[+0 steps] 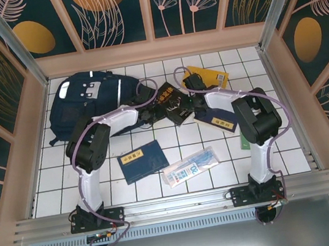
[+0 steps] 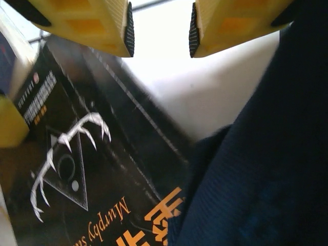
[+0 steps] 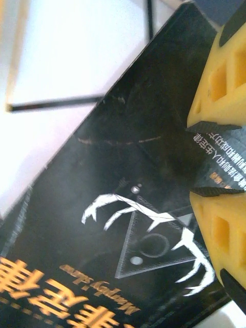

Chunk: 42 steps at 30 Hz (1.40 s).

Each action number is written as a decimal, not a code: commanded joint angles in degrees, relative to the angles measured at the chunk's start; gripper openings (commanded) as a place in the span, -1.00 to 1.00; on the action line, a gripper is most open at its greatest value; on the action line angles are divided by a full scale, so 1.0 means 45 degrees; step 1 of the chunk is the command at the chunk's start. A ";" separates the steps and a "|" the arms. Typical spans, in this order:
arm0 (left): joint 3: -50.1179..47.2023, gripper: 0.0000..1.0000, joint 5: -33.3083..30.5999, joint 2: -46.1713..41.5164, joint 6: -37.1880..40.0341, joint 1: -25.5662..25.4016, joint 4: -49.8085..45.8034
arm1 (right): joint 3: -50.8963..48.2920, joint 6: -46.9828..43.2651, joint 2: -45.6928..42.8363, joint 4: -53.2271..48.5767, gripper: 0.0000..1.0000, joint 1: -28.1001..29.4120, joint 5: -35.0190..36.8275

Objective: Pack the student bag
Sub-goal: Rotate the book at the center of the table, then pick up the book from the top-center of the table.

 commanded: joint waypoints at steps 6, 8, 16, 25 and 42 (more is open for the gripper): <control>0.0652 -0.21 -0.0854 0.0175 0.0457 -0.0008 -0.1098 | -0.0306 0.0783 -0.1198 -0.1046 -0.09 0.0662 -0.0298; 0.0430 -0.17 -0.0752 -0.0017 0.0016 -0.0008 -0.1046 | -0.0001 0.0150 -0.1272 -0.1120 0.03 0.0476 0.0180; -0.0612 -0.14 0.0150 -0.0170 -0.1686 -0.0004 0.0045 | 0.1595 -0.1700 0.0022 -0.0971 0.09 -0.0840 -0.0182; -0.0574 -0.14 0.0755 0.0348 -0.2547 -0.0008 0.0600 | 0.2102 -0.2291 0.1778 -0.0826 0.08 -0.1010 -0.1545; -0.2401 -0.29 0.3234 -0.0822 -0.4285 -0.0008 0.7327 | 0.0952 -0.1173 0.1205 -0.0123 -0.47 -0.0800 -0.3883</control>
